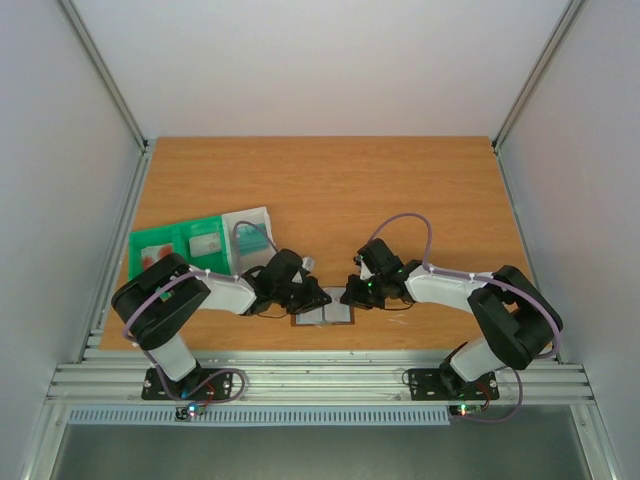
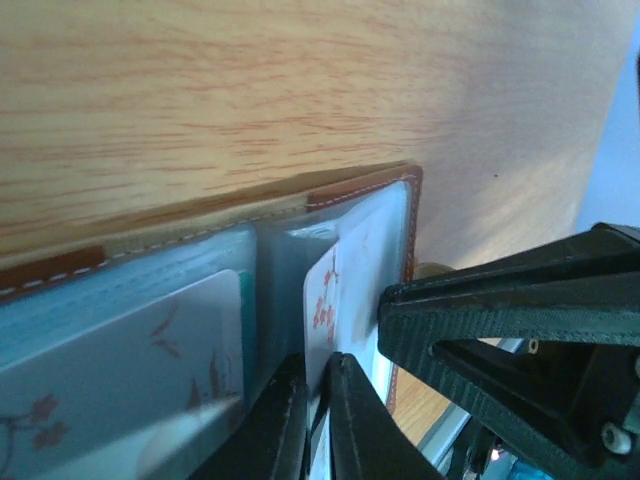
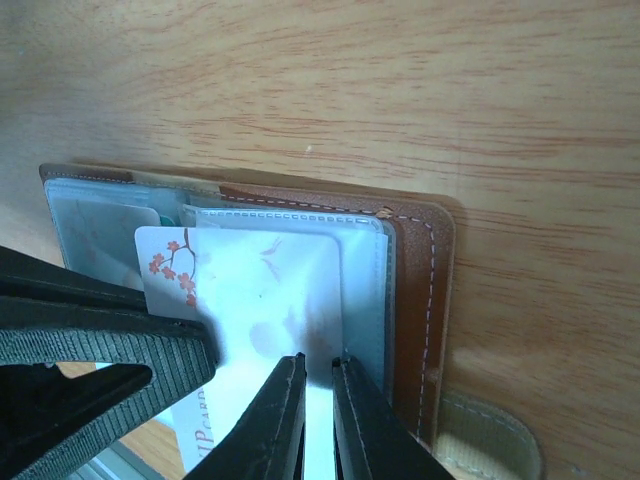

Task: Take the credit cards out of the card holder

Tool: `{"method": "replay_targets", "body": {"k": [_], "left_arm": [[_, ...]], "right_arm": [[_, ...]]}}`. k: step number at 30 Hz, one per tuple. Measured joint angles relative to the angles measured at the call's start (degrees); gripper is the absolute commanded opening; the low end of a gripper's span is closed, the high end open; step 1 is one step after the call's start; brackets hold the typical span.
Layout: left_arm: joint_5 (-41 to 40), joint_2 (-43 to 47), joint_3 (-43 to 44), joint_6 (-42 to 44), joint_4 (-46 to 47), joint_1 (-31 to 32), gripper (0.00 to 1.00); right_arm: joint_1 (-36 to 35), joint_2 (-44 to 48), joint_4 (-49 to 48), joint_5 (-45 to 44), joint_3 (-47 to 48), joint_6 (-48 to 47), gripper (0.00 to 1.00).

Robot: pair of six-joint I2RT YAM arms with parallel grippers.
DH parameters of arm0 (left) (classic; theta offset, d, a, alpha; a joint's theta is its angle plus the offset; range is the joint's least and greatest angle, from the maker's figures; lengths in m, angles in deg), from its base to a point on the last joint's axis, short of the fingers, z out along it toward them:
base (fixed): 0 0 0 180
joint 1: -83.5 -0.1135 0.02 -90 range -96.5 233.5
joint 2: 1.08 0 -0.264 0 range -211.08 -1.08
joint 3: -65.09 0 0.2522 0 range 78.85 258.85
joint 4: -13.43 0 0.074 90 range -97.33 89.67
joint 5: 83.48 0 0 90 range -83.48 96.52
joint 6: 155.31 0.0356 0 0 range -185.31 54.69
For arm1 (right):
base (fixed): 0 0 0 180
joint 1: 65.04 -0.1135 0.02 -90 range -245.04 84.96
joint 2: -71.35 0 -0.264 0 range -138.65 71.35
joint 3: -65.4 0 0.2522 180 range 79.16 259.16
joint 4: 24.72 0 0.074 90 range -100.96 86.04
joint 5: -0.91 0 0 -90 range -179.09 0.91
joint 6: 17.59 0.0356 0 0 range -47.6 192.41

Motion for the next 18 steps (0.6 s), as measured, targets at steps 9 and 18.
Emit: {"method": "replay_targets", "body": {"k": [9,18], "left_arm": [[-0.9,3.2,-0.4,0.0,-0.7,0.2,0.0],[-3.0,7.6,-0.4,2.0,-7.4,0.1,0.02]], "right_arm": [[0.0,-0.4,-1.2,0.3,-0.2,0.2,0.09],[0.0,-0.6,-1.7,0.5,-0.2,0.1,0.09]]}}
